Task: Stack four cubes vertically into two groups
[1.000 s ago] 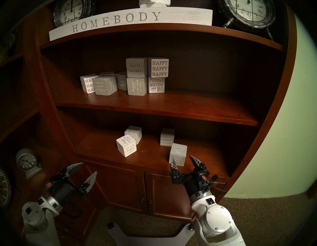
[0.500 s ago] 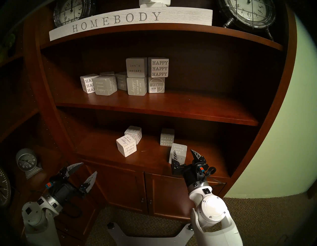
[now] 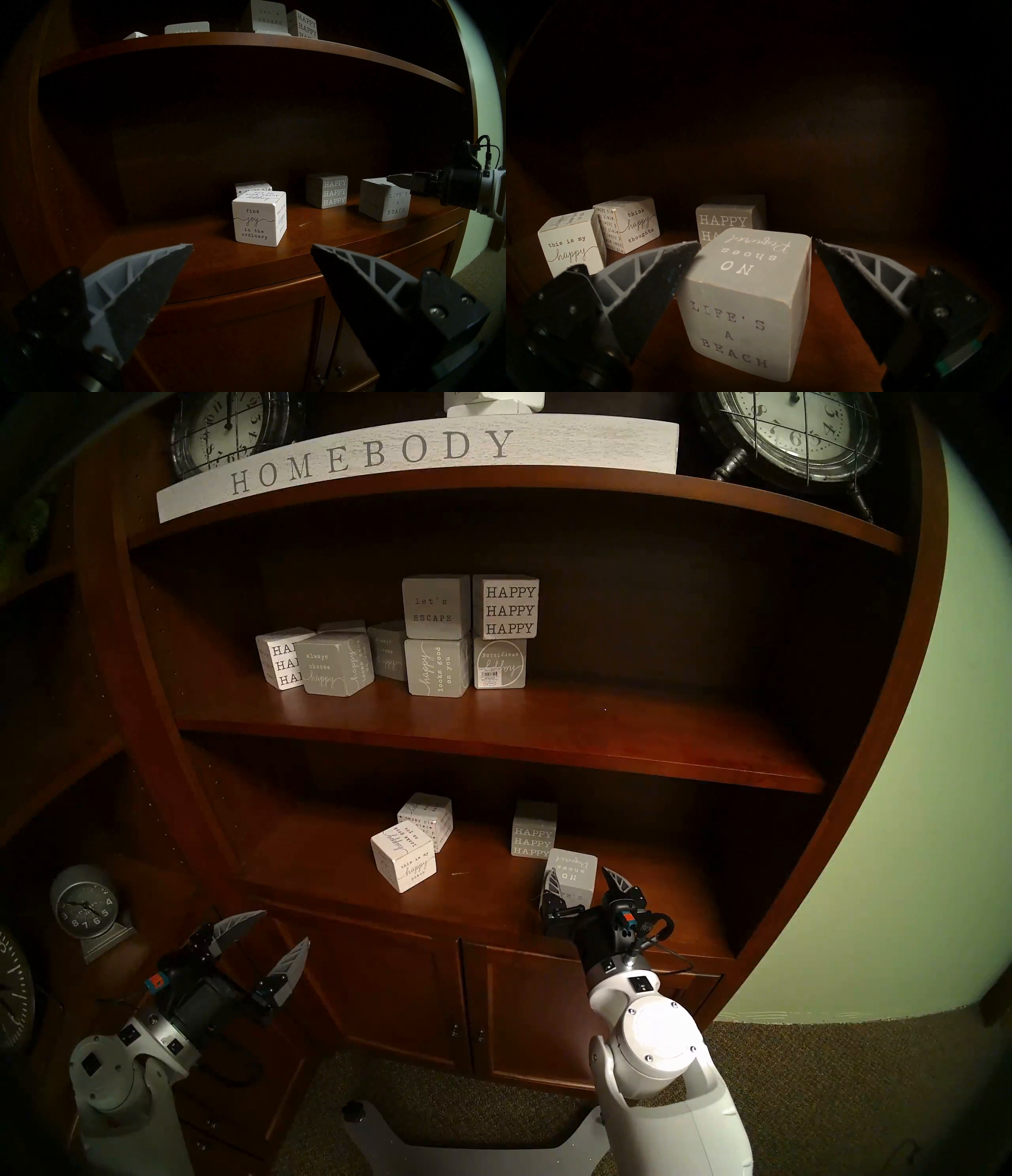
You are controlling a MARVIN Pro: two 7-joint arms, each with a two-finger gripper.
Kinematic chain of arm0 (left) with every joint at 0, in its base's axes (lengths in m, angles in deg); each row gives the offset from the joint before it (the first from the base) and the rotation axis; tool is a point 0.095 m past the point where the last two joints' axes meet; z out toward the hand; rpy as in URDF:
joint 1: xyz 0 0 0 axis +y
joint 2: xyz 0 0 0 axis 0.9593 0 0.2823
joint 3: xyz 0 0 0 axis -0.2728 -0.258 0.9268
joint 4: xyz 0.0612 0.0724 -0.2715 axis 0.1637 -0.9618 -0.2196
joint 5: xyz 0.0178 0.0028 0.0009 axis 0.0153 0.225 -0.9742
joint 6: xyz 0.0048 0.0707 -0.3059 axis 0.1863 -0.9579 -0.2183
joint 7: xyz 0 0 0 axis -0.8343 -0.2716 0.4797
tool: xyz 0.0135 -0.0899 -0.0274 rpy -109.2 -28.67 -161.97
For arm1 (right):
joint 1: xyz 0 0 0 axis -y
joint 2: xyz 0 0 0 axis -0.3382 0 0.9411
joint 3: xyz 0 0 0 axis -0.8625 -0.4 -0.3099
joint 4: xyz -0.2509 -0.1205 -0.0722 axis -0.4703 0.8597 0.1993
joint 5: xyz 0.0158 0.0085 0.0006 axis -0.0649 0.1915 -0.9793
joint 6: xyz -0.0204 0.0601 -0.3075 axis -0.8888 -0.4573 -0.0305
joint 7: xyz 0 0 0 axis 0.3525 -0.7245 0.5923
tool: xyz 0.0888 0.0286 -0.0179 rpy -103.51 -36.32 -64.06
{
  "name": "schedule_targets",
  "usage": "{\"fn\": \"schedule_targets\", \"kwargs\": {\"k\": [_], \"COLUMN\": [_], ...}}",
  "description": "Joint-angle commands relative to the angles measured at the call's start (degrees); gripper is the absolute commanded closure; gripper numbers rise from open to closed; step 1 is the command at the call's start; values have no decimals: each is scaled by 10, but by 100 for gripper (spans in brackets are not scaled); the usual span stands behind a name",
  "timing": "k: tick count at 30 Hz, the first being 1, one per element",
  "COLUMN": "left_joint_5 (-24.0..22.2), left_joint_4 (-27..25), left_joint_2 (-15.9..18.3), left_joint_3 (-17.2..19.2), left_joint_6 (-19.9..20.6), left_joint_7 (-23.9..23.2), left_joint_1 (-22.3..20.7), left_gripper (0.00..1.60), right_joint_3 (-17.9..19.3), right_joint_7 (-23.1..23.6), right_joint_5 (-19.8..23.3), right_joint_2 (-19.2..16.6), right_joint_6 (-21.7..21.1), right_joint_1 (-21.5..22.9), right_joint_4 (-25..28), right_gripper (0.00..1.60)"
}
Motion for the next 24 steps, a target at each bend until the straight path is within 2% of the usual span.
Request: {"fn": "schedule_targets", "kwargs": {"k": [1,24], "left_joint_5": [-1,2], "left_joint_4": [-9,-9], "left_joint_2": [0,-5], "left_joint_3": [-1,2], "left_joint_6": [0,1], "left_joint_7": [-1,-6], "left_joint_1": [0,-3], "left_gripper": [0,0], "right_joint_3": [-6,-26], "right_joint_7": [1,-21], "right_joint_5": [0,-15], "right_joint_2": [6,18], "right_joint_6": [6,-2], "right_joint_1": [25,42], "right_joint_4": [2,-31], "right_gripper": [0,0]}}
